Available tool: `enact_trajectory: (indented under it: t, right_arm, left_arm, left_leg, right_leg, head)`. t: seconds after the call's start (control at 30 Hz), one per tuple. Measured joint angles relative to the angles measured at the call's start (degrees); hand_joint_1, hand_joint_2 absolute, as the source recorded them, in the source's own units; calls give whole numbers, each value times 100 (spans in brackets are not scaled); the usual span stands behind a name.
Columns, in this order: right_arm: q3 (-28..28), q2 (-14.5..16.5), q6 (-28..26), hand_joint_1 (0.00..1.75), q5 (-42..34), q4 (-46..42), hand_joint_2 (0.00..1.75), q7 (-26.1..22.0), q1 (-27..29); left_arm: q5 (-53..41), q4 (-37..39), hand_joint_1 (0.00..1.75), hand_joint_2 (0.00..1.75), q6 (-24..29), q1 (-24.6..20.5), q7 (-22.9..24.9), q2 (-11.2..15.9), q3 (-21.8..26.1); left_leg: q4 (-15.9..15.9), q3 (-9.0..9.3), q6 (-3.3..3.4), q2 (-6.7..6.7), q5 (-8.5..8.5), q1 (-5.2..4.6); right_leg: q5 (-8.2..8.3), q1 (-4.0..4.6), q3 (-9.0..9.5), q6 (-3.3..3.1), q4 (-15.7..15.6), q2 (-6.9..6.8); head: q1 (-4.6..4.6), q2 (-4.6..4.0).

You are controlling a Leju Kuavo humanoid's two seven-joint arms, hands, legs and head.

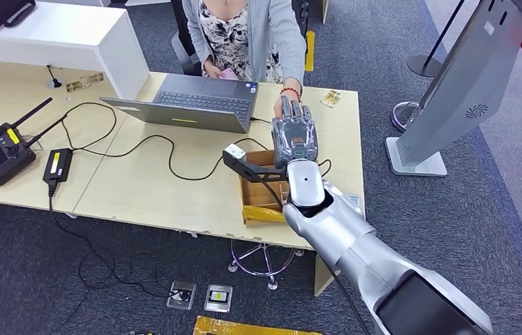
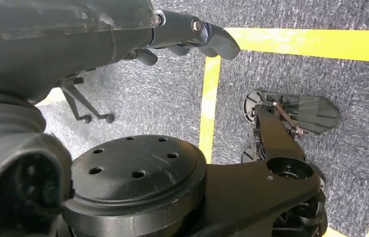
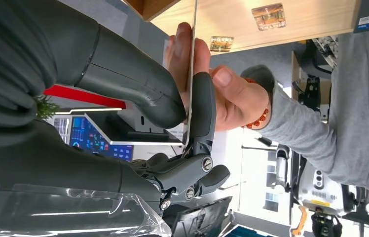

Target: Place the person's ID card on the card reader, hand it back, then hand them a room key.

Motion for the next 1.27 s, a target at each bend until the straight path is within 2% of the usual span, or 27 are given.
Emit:
enact_trajectory:
  t: [0.03,0.33,0.7,0.9,1.0,1.07,1.17,1.27]
  right_arm:
    - [1,0,-12,0,-2,12,0,10,-1]
    - [15,-12,-143,0,70,83,0,39,-17]
    - [20,-268,-144,0,76,83,0,113,-187]
    - [-26,-425,-379,0,31,73,0,237,-214]
    - [-167,-755,-715,0,-67,-8,0,366,-226]
    - [-344,-1150,-898,0,-86,-180,0,490,-220]
    - [-670,-1810,-760,0,-53,-564,0,563,-161]
    - [-907,-2165,-633,0,49,-859,0,558,-73]
  left_arm:
    - [1,0,0,0,2,0,3,1,1]
    - [55,0,0,0,15,6,115,-2,5]
    - [61,0,0,0,35,27,131,-13,6]
    - [136,0,0,0,28,28,96,-15,8]
    - [171,0,0,0,8,39,71,-16,8]
    - [177,0,0,0,-2,54,79,-16,9]
    - [182,0,0,0,-2,85,107,-15,10]
    - [185,3,0,0,-2,101,115,-14,10]
  left_leg:
    - [0,0,0,0,0,0]
    - [0,1,0,0,0,0]
    - [1,2,0,5,0,0]
    - [2,5,0,5,0,0]
    - [7,7,0,3,1,-3]
    - [14,5,2,-4,0,-5]
    - [20,-1,5,-12,-2,-7]
    - [21,-1,12,14,-9,-9]
  right_leg:
    - [0,0,0,0,0,0]
    - [0,0,-1,0,-1,0]
    - [2,0,-1,1,-1,4]
    - [2,0,-2,1,-1,3]
    - [3,-3,-2,3,-4,-1]
    - [4,-5,4,4,-6,-8]
    - [6,-7,10,7,-7,-19]
    - [12,-10,3,15,-7,8]
  head:
    - [-1,0]
    - [0,0]
    - [-1,0]
    - [-1,0]
    - [-1,0]
    - [-1,0]
    - [3,0]
    - [0,0]
